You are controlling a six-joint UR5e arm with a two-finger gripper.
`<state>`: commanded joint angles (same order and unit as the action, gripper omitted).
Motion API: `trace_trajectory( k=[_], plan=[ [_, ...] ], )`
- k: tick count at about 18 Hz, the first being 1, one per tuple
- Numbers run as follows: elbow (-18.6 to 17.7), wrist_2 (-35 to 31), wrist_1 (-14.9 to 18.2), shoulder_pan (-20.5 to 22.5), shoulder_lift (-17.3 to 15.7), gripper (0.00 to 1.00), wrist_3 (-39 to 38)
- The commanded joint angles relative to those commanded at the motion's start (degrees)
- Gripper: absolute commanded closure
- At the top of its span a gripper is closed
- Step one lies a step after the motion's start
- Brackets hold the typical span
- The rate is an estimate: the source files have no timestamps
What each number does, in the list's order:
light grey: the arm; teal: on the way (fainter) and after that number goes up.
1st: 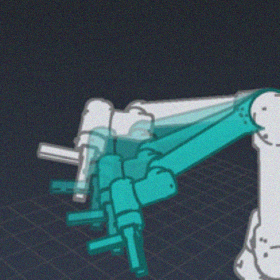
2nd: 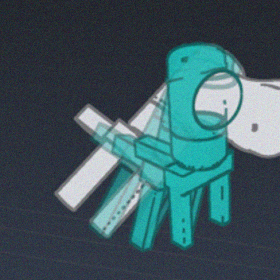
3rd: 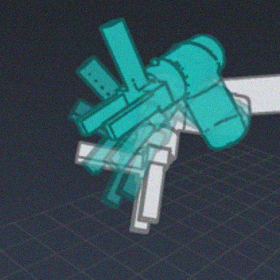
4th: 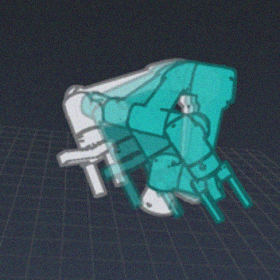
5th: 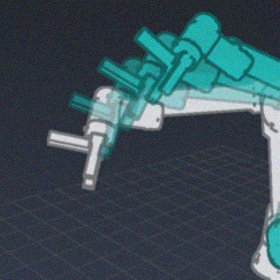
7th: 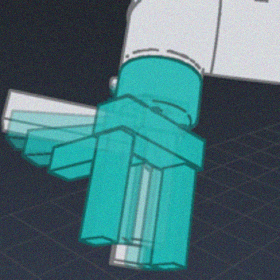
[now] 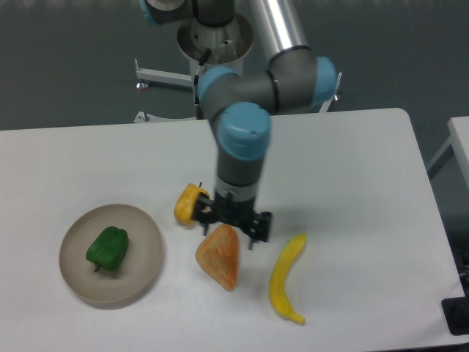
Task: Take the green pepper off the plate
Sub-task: 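Swing the open gripper over the green pepper on the plate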
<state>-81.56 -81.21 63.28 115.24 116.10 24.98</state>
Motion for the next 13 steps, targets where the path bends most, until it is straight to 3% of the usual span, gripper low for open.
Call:
trace_trajectory(
  k=[5,13],
  plan=[
    [-1.3,0.4,-4.7,-5.8,1.4,0.0,-7.8],
    [-2.0,0.2,-8.7,-12.1,5.0,0.0,-12.0]
  ],
)
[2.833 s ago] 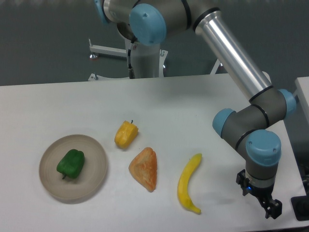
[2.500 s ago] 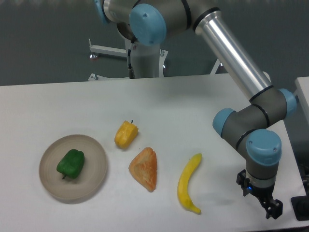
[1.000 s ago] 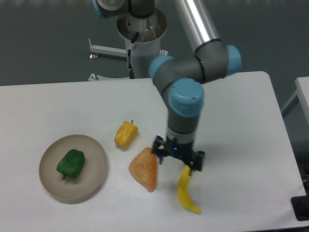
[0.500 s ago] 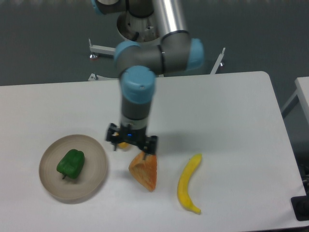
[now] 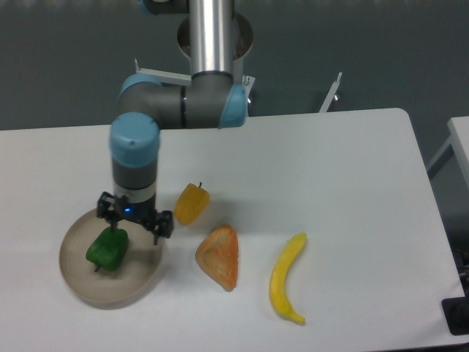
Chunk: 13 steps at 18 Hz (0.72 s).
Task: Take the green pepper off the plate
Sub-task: 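Swing the open gripper over the green pepper on the plate, then lower the gripper onto the green pepper and close on it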
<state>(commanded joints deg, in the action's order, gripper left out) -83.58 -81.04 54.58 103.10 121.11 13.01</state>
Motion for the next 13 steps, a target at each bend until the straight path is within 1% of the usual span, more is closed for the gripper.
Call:
trace_trajectory(
  k=[4,7,13],
  plan=[
    [-0.5,0.0,-0.1,-0.6,0.0,0.0,-0.1],
    [-0.7,0.0,-0.4,-0.9,0.6,0.0,0.0],
    [-0.7,-0.3,-2.5,-1.2,1.8,0.0,0.1]
  ],
)
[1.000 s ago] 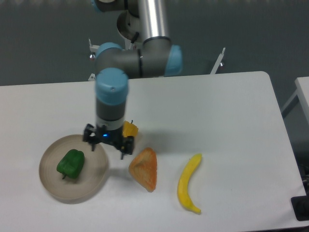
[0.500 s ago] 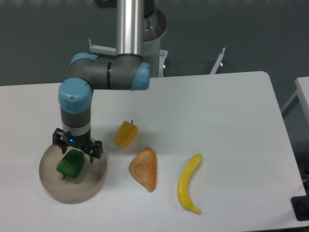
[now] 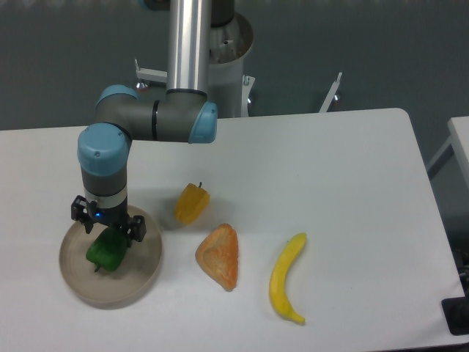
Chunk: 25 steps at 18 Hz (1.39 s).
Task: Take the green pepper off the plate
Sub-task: 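Lower the gripper onto the green pepper and close on it, then lift the green pepper off the plate and carry it toward the banana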
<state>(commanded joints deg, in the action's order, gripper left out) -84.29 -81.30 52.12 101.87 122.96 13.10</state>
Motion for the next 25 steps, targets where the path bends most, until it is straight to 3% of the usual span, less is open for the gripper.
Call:
trace_trajectory(
  k=[2,3,5,6,7,13,16,19,25],
  plan=[
    [0.0,-0.2,-0.1,0.0,0.2,0.0,0.2],
    [0.0,-0.3,-0.1,0.0,0.2,0.08,0.2],
    [0.0,-0.3,-0.1,0.0,0.0,0.49,0.4],
    [0.1,-0.3,-0.1,0.0,-0.1,0.62,0.7],
    [0.2,-0.2,-0.1,0.1,-0.2,0.68,0.9],
    [1.1,-0.3,0.0,0.3,-0.4,0.72,1.2],
    [2.0,-1.0,0.6,2.1,-2.2,0.72,3.9],
    [1.0,-1.7,1.7,7.9,-6.3,0.72,10.1],
    [1.2,-1.6,8.6,18.7,-10.1,0.72,28.2]
  ],
)
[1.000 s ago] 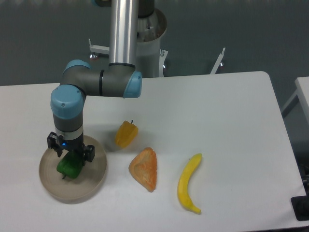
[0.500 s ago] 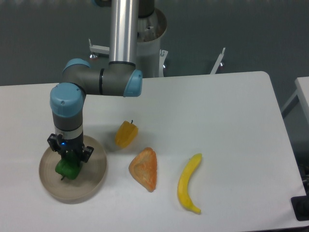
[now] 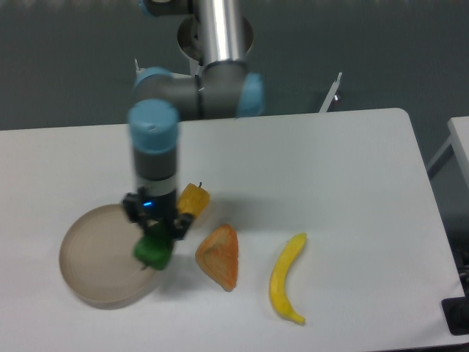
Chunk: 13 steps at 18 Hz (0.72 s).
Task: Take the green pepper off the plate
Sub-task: 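Lift the green pepper off the plate and carry it toward the banana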
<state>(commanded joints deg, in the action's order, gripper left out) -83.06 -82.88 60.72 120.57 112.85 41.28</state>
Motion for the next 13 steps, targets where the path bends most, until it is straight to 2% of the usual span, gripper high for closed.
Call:
trace_trajectory(
  k=[3,6,13],
  plan=[
    [0.5,-0.1,2.6,4.7,-0.4,0.72,9.3],
    [0.4,0.0,3.1,9.0,-2.1,0.72,19.9],
    [0.7,-0.4,2.8,12.8,-1.8,0.72,27.3]
  ],
)
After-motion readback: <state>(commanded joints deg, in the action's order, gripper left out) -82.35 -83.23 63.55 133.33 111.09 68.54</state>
